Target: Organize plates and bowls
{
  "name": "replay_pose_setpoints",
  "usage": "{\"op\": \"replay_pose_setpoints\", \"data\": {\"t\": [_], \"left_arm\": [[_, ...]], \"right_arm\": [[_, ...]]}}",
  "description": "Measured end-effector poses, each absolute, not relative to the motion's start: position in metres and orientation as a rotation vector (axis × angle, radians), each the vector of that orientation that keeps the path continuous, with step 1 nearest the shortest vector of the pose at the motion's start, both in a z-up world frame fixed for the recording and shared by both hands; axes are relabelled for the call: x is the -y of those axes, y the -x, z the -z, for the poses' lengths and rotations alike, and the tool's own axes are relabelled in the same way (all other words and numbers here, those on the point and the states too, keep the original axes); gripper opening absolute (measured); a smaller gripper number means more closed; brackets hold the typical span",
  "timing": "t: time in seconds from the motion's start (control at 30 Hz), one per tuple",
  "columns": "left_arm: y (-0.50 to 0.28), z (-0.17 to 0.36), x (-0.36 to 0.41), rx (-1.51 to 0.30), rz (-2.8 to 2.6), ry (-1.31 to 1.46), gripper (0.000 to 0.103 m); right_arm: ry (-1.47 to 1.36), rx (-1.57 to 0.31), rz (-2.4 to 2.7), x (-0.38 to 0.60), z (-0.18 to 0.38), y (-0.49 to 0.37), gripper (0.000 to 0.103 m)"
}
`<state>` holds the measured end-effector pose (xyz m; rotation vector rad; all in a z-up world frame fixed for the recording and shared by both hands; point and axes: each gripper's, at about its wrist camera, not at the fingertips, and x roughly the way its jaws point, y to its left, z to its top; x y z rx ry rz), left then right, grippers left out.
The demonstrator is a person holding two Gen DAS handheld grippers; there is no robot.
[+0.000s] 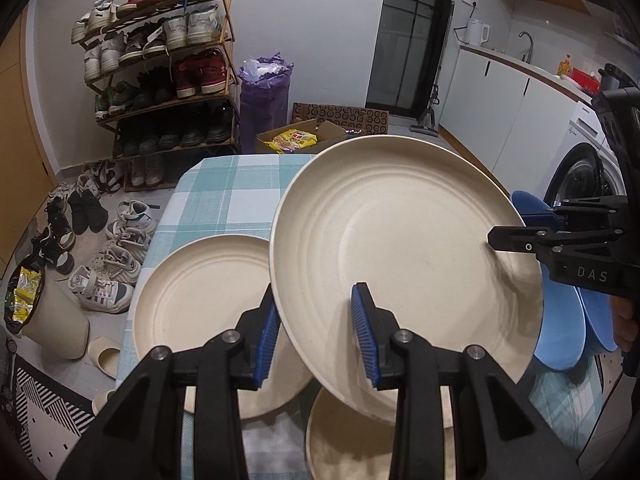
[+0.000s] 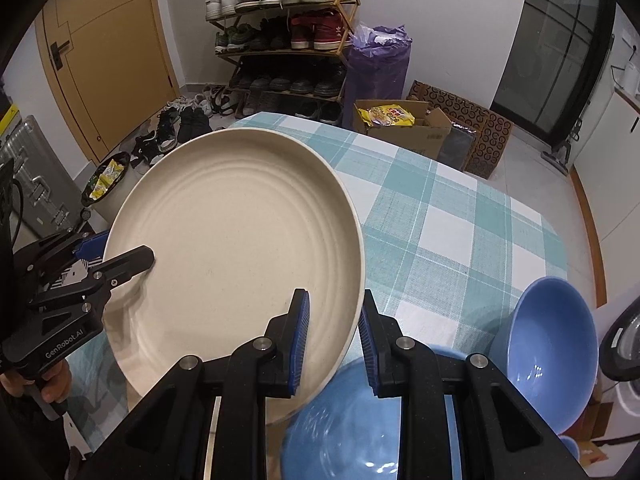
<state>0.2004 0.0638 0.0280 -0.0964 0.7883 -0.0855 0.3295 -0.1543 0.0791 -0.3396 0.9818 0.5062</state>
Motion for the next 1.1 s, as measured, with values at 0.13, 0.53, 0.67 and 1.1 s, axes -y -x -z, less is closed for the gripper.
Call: {"op": "replay_pose_setpoints", "data": {"t": [0.13, 0.53, 0.67, 1.1], "left_arm": [[-0.186, -0.032, -0.066, -0.769, 0.082, 0.093, 0.034], [-0.148, -0.033, -0.068, -0.732, 0.074, 0.096, 0.034], [-0.14, -0.034, -0.07, -0.725, 0.07, 0.093, 0.034], [-0.123, -0.022, -0.068, -0.742, 0.078, 0.094, 0.034]], "right_arm": [[0.345, -0.963, -0.51, 0.153, -0.085, -0.313, 0.025], [0.348, -0.933, -0.525, 0.155, -0.087, -0.269, 0.025], [0.351, -0.928, -0.534, 0.156, -0.089, -0.258, 0.025], [0.348, -0.934, -0.544, 0.158, -0.08, -0.234, 0.025]]}}
